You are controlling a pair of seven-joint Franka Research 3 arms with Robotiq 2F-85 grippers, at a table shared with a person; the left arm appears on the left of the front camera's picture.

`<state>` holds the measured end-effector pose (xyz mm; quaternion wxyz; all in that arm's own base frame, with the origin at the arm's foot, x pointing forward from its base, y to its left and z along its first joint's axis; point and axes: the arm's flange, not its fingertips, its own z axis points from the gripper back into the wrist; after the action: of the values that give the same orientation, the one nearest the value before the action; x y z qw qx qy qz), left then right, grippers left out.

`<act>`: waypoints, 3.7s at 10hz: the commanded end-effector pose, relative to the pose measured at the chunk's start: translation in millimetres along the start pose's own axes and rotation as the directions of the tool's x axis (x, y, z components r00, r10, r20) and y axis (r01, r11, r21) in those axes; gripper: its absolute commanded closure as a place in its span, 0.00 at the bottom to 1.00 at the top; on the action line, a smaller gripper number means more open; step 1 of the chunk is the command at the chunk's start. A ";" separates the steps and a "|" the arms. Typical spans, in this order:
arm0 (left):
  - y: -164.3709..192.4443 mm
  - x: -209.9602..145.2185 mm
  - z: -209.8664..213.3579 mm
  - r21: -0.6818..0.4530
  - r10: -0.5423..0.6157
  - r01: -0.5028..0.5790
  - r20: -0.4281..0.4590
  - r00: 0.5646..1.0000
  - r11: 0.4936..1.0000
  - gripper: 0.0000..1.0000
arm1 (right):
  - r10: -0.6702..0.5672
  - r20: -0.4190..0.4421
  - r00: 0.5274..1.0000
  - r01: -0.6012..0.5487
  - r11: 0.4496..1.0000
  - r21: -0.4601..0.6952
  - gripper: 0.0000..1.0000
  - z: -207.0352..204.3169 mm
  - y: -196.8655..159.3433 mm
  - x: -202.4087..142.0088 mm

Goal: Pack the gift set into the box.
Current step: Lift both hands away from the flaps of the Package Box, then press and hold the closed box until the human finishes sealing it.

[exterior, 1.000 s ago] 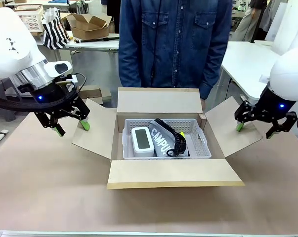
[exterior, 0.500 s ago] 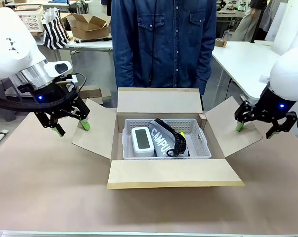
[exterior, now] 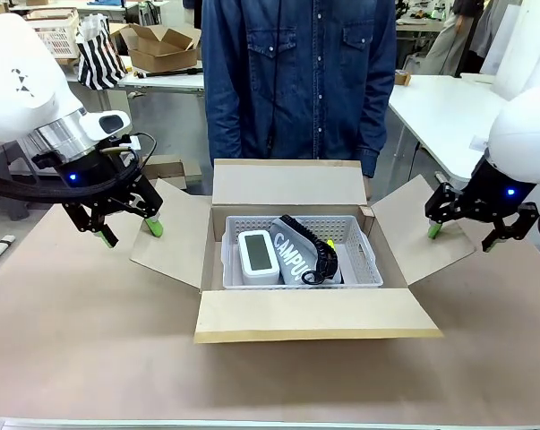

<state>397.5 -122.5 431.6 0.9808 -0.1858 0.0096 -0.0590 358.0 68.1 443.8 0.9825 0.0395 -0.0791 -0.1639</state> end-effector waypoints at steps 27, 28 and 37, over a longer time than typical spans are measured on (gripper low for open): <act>0.1 -83.2 182.5 -0.610 -0.269 0.412 0.316 0.910 0.677 0.00 | -0.106 -0.093 0.990 0.140 0.760 0.635 0.00 227.0 -99.0 -67.9; 0.1 -83.2 182.5 -0.610 -0.269 0.412 0.316 0.910 0.677 0.00 | -0.106 -0.093 0.990 0.140 0.760 0.635 0.00 227.0 -99.0 -67.9; 0.1 -83.2 182.5 -0.610 -0.269 0.412 0.316 0.910 0.677 0.00 | -0.106 -0.093 0.990 0.140 0.760 0.635 0.00 227.0 -99.0 -67.9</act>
<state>324.1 -46.7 601.2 0.8165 -0.5260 -0.1059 -0.2134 224.3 -12.0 648.2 0.9001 0.3720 -0.1003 -0.2033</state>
